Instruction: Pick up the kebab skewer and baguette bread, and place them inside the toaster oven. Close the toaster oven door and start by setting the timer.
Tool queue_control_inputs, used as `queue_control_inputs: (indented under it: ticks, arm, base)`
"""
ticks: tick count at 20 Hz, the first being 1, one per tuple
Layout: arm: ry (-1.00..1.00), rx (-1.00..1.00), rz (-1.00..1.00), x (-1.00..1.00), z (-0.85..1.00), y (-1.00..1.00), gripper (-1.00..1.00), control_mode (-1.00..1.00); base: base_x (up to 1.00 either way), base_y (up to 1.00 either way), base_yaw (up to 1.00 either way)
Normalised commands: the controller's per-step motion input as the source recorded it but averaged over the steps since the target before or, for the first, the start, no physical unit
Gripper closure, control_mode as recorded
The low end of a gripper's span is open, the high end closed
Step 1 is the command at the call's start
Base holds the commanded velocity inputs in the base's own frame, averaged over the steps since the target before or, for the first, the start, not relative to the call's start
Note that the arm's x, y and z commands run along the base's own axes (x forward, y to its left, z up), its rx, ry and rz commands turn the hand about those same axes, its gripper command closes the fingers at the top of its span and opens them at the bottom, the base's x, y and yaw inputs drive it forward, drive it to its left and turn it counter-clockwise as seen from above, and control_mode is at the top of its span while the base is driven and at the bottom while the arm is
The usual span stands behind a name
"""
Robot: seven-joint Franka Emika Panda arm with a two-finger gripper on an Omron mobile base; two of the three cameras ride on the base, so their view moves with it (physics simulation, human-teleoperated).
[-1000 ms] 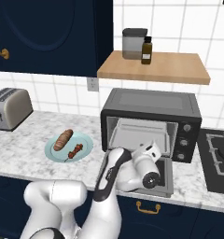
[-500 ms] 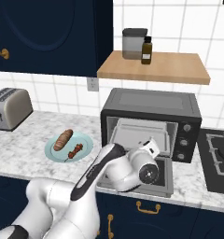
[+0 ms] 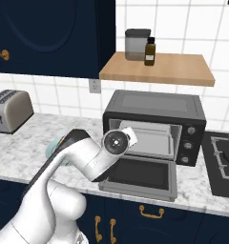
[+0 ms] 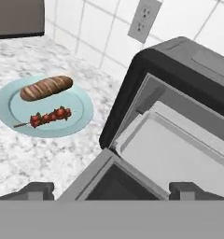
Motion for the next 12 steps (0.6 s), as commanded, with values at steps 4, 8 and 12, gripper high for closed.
queue_control_inputs:
  ticks: [4,8,12]
  arm:
    - [0.18,0.10,-0.40,-0.59,0.21,0.98,-1.00,-1.00]
    - [0.15,0.12,-0.45,-0.36,0.06,0.92,-1.00,-1.00]
    - [0.12,0.08,-0.43,-0.05,0.06,0.89,-1.00,-1.00]
  base:
    - [0.00,0.00,0.00]
    - [0.00,0.00,0.00]
    - [0.00,0.00,0.00]
